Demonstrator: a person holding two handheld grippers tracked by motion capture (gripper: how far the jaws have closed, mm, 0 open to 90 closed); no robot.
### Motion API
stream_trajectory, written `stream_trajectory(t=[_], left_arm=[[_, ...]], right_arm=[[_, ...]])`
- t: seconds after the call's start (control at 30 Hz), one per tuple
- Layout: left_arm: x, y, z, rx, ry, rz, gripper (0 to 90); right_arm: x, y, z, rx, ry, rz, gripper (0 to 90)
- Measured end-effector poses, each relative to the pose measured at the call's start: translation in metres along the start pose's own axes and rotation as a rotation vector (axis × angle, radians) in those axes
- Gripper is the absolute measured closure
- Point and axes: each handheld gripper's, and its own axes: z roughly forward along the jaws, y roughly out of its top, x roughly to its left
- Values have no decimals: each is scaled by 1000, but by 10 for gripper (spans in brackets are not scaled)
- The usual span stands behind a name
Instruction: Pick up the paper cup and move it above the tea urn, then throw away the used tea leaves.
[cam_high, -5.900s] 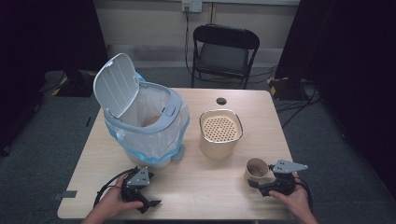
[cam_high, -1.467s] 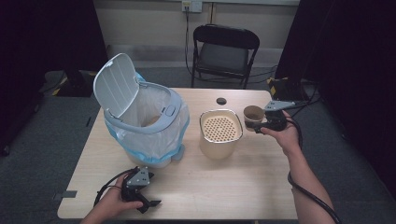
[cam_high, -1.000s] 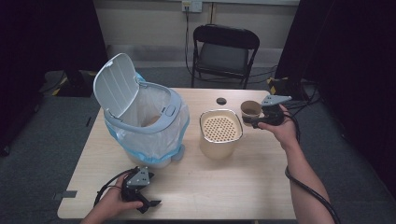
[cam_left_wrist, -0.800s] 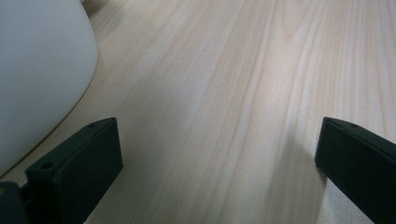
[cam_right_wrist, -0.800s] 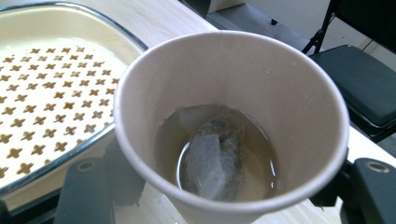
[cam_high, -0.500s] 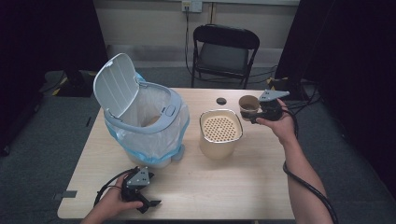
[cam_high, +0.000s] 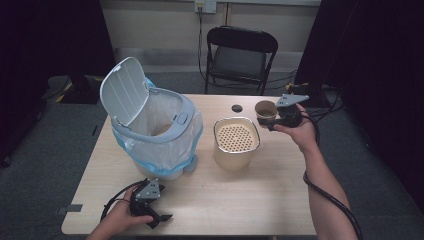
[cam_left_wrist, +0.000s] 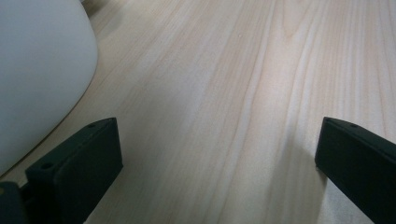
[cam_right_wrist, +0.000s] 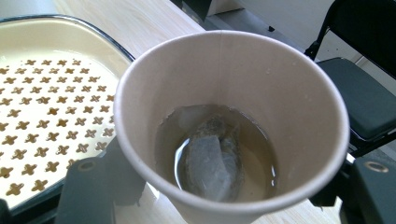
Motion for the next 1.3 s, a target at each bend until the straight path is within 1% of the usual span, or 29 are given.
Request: stream_trajectory(t=[0.03, 0.1, 0.17, 0.33, 0.37, 0.4, 0.43, 0.47, 0.5, 0.53, 0.63, 0.7, 0.8, 0.83, 0.9, 0.93, 1.0, 1.1, 1.13, 1.17, 1.3], left_arm=[[0, 0, 0, 0, -1, 0, 0], [0, 0, 0, 0, -1, 0, 0], [0, 0, 0, 0, -1, 0, 0], [0, 0, 0, 2, -2, 0, 0], [1, 0, -1, 7, -10, 2, 0], [0, 0, -1, 6, -10, 1, 0], [0, 0, 0, 1, -1, -1, 0], [1, 0, -1, 8, -11, 2, 0], [1, 0, -1, 8, -11, 2, 0], [0, 0, 0, 1, -1, 0, 0], [0, 0, 0, 2, -2, -1, 0], [0, 0, -1, 7, -10, 1, 0], [1, 0, -1, 9, -10, 2, 0], [1, 0, -1, 9, -10, 2, 0], [1, 0, -1, 9, -10, 2, 0], [1, 0, -1, 9, -10, 2, 0], [1, 0, -1, 9, -10, 2, 0], [1, 0, -1, 9, -10, 2, 0], [1, 0, -1, 8, -10, 2, 0], [1, 0, -1, 8, -10, 2, 0], [1, 0, -1, 9, -10, 2, 0]], right_arm=[[0, 1, 0, 3, 0, -5, 304], [0, 1, 0, 4, -1, -6, 305], [0, 3, -1, -6, 0, -2, 304], [0, 4, -2, -2, -3, -5, 304], [0, 4, -2, -2, -1, -4, 304], [0, 5, -2, 1, 0, -8, 304], [0, 5, -2, 3, -3, -11, 304], [0, 5, -2, 3, -3, -11, 304], [0, 5, -2, 3, -2, -10, 304], [1, 6, -3, 3, -6, -15, 304], [1, 7, -4, 4, -9, -23, 304], [2, 10, -4, 3, -14, -45, 304], [3, 13, -3, -1, -23, -74, 305], [3, 15, -3, -2, -33, -91, 305], [4, 17, -2, -11, -37, -105, 305], [4, 17, -2, -11, -37, -105, 305], [6, 21, -1, -31, -44, -122, 305], [7, 23, 0, -32, -48, -146, 305], [8, 24, 0, -31, -51, -161, 304], [8, 24, 0, -31, -51, -161, 304], [9, 26, 1, -32, -71, -194, 306]])
